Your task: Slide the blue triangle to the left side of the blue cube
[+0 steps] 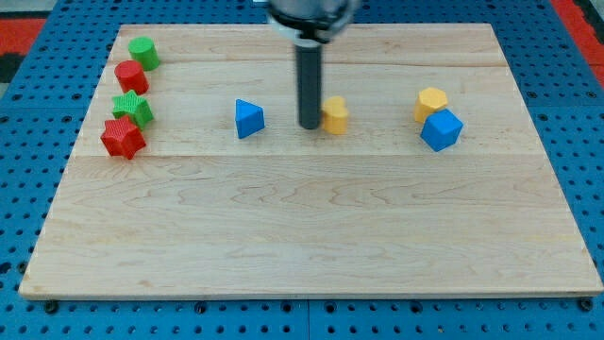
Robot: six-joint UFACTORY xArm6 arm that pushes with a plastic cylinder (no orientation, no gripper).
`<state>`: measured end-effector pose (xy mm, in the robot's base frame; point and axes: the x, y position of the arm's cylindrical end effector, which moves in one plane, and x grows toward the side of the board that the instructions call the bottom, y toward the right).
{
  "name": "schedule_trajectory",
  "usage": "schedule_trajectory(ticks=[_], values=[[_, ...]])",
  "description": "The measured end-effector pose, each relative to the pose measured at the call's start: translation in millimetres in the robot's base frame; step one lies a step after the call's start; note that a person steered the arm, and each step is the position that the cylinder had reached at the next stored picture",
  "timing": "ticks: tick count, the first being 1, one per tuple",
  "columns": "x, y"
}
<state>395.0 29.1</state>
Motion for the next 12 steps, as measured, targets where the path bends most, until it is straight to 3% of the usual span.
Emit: schedule_trajectory(ticks=[1, 2, 3, 4, 5, 6, 7, 8, 10, 12], values=[[9, 41], [23, 30], [59, -21], [51, -129], [7, -179], [-5, -137], [9, -2], [17, 47], [4, -81], [-14, 27]])
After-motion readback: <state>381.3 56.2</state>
